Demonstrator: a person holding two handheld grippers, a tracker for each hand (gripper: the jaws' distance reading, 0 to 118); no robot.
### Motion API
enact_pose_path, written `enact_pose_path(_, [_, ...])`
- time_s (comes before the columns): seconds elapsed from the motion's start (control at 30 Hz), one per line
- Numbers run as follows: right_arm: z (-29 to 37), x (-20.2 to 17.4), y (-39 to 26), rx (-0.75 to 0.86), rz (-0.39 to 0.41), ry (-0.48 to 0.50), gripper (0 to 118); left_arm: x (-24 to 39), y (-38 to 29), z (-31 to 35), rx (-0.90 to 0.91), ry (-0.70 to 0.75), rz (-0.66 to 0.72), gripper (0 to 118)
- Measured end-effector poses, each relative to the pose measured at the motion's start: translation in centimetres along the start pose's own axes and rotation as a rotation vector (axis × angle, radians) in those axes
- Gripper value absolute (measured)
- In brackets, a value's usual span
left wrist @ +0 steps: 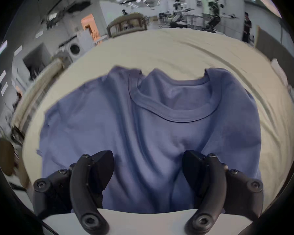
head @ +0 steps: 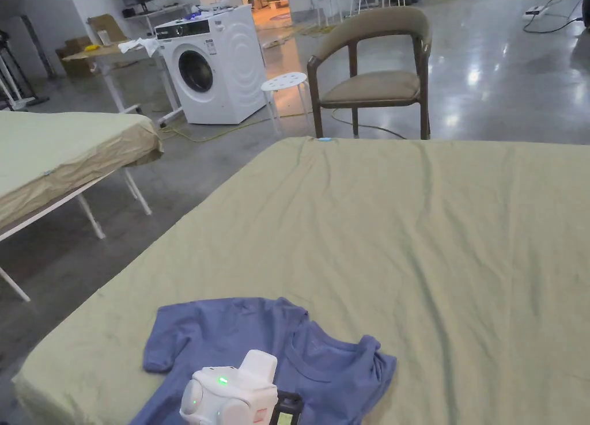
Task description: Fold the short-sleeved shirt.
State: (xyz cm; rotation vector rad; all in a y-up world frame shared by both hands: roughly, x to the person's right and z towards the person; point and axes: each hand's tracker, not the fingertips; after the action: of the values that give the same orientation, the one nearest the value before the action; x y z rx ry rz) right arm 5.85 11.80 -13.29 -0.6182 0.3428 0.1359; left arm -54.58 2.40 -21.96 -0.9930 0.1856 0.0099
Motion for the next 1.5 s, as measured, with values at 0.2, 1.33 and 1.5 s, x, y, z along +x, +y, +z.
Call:
enact_pose_path(0.2, [0.4,2.4,-2.5,-0.056,-0.171,-0.038,0,0.4,0.3,1.4,0.017,-0.03,-0.007,34])
enact_pose_path(1.33, [13.0,11.1,-3.3,0.179,-0.385,-0.194,0,47.9,6.5,9.5,0.186,-0.788,-0.336,0])
enact_pose_path(1.5, [13.4,12.1,-4.8,0.143,-0.41,-0.229,0,56.3,-0.9,9.4,0.056,-0.949,-0.412,0])
